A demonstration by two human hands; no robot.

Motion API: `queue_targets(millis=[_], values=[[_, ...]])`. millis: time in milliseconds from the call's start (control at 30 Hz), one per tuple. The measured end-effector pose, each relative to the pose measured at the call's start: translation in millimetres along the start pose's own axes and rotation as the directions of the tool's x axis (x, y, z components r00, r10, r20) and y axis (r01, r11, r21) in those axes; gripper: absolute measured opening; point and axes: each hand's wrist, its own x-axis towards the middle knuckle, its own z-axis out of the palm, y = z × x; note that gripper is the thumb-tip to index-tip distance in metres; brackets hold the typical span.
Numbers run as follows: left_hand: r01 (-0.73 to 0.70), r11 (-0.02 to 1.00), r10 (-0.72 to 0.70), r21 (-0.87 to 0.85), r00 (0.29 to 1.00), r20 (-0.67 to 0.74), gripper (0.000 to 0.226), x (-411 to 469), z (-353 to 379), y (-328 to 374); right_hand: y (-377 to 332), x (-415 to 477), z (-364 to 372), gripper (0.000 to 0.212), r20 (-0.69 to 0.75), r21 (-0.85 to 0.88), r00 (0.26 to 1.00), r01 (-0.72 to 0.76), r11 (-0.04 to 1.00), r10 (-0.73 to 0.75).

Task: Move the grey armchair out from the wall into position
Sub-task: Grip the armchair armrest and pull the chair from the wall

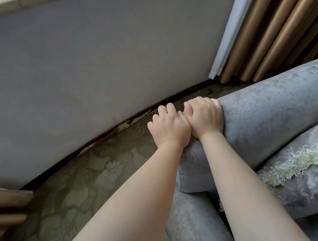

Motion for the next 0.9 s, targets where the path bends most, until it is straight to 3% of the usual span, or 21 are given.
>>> queue_targets(millis=[67,267,500,900], values=[[-0.005,1.000,0.006,-0.006,0.999,0.035,0.032,1.8,0.4,-0.2,0.5,0.5,0.5,0.044,0.007,-0.008,1.000,0.011,1.000,-0.011],[0.051,0.998,-0.046,-0.041,0.993,0.106,0.041,3.8,-3.2,0.8,-1.9,10.6,-4.1,0.050,0.212,-0.142,0.977,0.056,0.988,-0.025],[0.064,0.998,-0.062,-0.014,0.991,0.119,0.037,-16.5,-13.9,-0.9,-6.2,-6.9,-19.4,0.051,0.318,-0.158,0.948,0.090,0.983,-0.036],[0.065,0.998,-0.064,-0.007,0.995,0.082,0.036,-57.0,-37.8,-6.6,-14.2,-41.2,-42.7,0.052,0.315,-0.106,0.946,0.116,0.988,-0.078]])
